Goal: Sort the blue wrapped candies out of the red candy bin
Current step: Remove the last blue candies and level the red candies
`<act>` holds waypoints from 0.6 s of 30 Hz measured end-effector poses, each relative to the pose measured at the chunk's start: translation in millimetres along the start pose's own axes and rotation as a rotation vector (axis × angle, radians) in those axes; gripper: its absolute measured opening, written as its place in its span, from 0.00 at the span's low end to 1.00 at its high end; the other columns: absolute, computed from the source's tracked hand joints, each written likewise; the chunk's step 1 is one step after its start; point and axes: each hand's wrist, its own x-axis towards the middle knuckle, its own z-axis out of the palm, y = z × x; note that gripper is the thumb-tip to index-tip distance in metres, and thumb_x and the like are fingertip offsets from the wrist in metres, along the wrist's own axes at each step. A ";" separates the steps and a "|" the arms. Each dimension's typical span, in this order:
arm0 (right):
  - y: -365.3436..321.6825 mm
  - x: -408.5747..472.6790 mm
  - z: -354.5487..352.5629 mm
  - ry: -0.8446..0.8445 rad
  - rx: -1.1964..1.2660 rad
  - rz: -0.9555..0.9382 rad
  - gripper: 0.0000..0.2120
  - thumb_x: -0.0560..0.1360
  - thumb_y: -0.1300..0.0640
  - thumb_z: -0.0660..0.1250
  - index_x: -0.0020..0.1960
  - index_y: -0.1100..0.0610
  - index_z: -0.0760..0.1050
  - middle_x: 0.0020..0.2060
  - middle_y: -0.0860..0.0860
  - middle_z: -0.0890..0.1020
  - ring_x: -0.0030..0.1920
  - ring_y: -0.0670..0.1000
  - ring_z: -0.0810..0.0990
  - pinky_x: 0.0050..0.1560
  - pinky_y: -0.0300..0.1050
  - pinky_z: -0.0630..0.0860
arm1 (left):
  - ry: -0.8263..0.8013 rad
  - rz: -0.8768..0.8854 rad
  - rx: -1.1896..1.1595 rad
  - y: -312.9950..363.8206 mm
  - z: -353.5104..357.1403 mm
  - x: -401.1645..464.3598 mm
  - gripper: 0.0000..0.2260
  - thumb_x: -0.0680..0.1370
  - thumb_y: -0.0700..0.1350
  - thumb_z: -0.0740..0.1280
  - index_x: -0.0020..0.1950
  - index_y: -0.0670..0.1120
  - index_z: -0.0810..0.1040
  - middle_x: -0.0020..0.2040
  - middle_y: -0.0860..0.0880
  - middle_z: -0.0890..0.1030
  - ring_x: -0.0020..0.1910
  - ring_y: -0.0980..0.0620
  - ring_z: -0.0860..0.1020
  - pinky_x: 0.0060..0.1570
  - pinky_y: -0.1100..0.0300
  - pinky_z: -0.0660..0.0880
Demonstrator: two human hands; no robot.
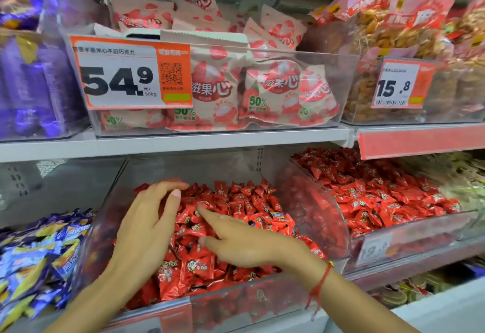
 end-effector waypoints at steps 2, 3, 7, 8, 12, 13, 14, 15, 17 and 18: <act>12.1 -21.3 -12.5 -0.062 0.023 -0.093 0.27 0.83 0.56 0.55 0.79 0.52 0.48 0.78 0.49 0.50 0.77 0.46 0.47 0.74 0.37 0.44 | -0.059 -0.005 -0.021 5.7 0.3 4.5 0.08 0.77 0.56 0.57 0.51 0.64 0.76 0.54 0.67 0.77 0.58 0.60 0.73 0.57 0.61 0.66; 18.4 -31.8 -21.3 -0.087 0.042 -0.121 0.25 0.82 0.58 0.56 0.78 0.51 0.54 0.78 0.47 0.54 0.77 0.44 0.49 0.72 0.32 0.46 | -0.098 -0.003 -0.016 8.2 2.0 8.2 0.07 0.79 0.53 0.60 0.50 0.64 0.76 0.54 0.66 0.77 0.58 0.60 0.74 0.58 0.61 0.67; 56.7 -62.1 -53.9 0.227 0.182 -0.076 0.14 0.78 0.63 0.63 0.60 0.52 0.80 0.56 0.47 0.83 0.57 0.40 0.78 0.61 0.30 0.70 | -0.316 0.066 0.065 28.1 21.8 31.4 0.15 0.80 0.43 0.61 0.49 0.65 0.76 0.51 0.56 0.83 0.51 0.53 0.80 0.57 0.56 0.73; 69.6 -67.7 -58.4 0.425 0.190 -0.041 0.13 0.77 0.64 0.64 0.56 0.51 0.82 0.49 0.45 0.85 0.51 0.40 0.81 0.58 0.37 0.75 | -0.376 0.083 0.081 34.0 33.2 38.0 0.15 0.80 0.43 0.61 0.48 0.66 0.76 0.50 0.55 0.84 0.51 0.53 0.80 0.57 0.55 0.74; 104.5 -79.4 -53.4 0.940 -0.118 0.096 0.15 0.74 0.65 0.66 0.48 0.46 0.82 0.42 0.37 0.81 0.48 0.43 0.79 0.48 0.42 0.75 | -0.666 0.218 0.198 53.8 100.9 55.6 0.15 0.81 0.45 0.60 0.64 0.59 0.76 0.64 0.54 0.78 0.62 0.53 0.75 0.61 0.61 0.70; 106.7 -80.2 -50.5 0.972 -0.152 0.105 0.15 0.73 0.66 0.66 0.47 0.46 0.82 0.43 0.38 0.81 0.48 0.45 0.78 0.47 0.41 0.73 | -0.757 0.257 0.236 55.8 117.7 55.7 0.15 0.82 0.46 0.60 0.69 0.54 0.73 0.68 0.52 0.75 0.66 0.52 0.72 0.63 0.62 0.67; 109.0 -80.1 -48.4 0.986 -0.144 0.105 0.16 0.73 0.66 0.66 0.46 0.46 0.82 0.43 0.39 0.82 0.48 0.45 0.78 0.47 0.40 0.72 | -0.845 0.290 0.284 56.5 131.3 54.2 0.18 0.82 0.48 0.59 0.72 0.51 0.69 0.71 0.50 0.72 0.69 0.51 0.69 0.65 0.62 0.65; 109.7 -79.9 -47.5 0.988 -0.111 0.105 0.16 0.73 0.66 0.66 0.46 0.46 0.83 0.44 0.40 0.82 0.48 0.45 0.78 0.47 0.39 0.71 | -0.925 0.315 0.347 55.2 140.4 51.9 0.20 0.83 0.49 0.59 0.74 0.49 0.66 0.74 0.49 0.68 0.72 0.50 0.67 0.68 0.62 0.63; 110.6 -78.4 -45.3 0.978 -0.077 0.122 0.16 0.74 0.66 0.64 0.46 0.46 0.82 0.46 0.40 0.82 0.47 0.43 0.78 0.45 0.37 0.70 | -1.029 0.349 0.481 49.4 143.4 47.8 0.21 0.83 0.52 0.55 0.77 0.50 0.61 0.77 0.49 0.62 0.74 0.50 0.63 0.70 0.60 0.60; 110.8 -77.4 -44.0 0.975 -0.086 0.128 0.16 0.74 0.66 0.63 0.45 0.46 0.82 0.46 0.40 0.82 0.47 0.44 0.79 0.44 0.39 0.71 | -1.047 0.360 0.522 46.9 138.6 46.1 0.21 0.84 0.52 0.54 0.77 0.52 0.61 0.77 0.51 0.62 0.75 0.50 0.62 0.70 0.59 0.61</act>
